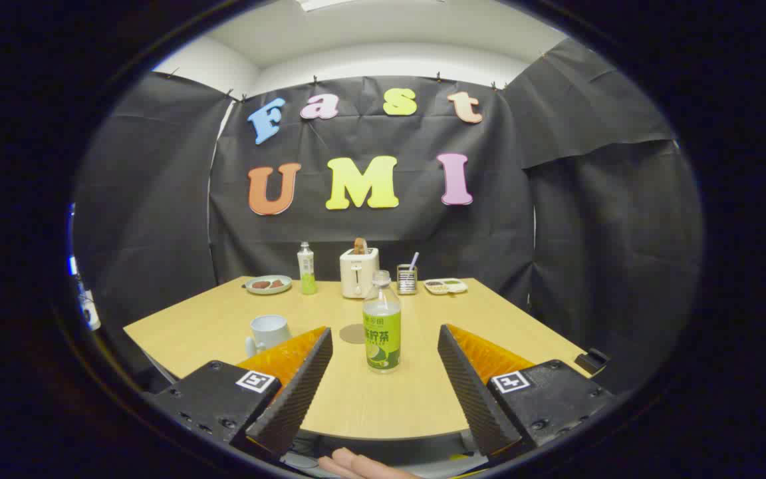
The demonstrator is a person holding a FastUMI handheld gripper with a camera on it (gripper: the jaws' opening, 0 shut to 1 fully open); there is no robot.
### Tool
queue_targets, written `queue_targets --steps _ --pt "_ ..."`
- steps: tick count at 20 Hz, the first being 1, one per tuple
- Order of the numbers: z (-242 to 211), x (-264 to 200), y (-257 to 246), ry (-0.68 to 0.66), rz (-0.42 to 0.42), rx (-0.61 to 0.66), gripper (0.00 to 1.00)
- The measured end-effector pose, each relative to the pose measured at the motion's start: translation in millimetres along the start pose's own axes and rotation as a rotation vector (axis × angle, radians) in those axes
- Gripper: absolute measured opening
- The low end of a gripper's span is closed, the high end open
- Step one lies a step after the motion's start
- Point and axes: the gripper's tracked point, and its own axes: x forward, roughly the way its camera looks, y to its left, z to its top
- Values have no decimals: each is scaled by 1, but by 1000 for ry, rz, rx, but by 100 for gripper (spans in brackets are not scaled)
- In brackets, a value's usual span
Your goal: Take the bottle from table, then pour the juice into the cup, finally place the bottle on the coaster
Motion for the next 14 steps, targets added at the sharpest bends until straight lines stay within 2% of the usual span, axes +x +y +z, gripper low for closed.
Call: queue_targets --steps 14 --pt "-8 -2 -20 -9 -43 -28 100"
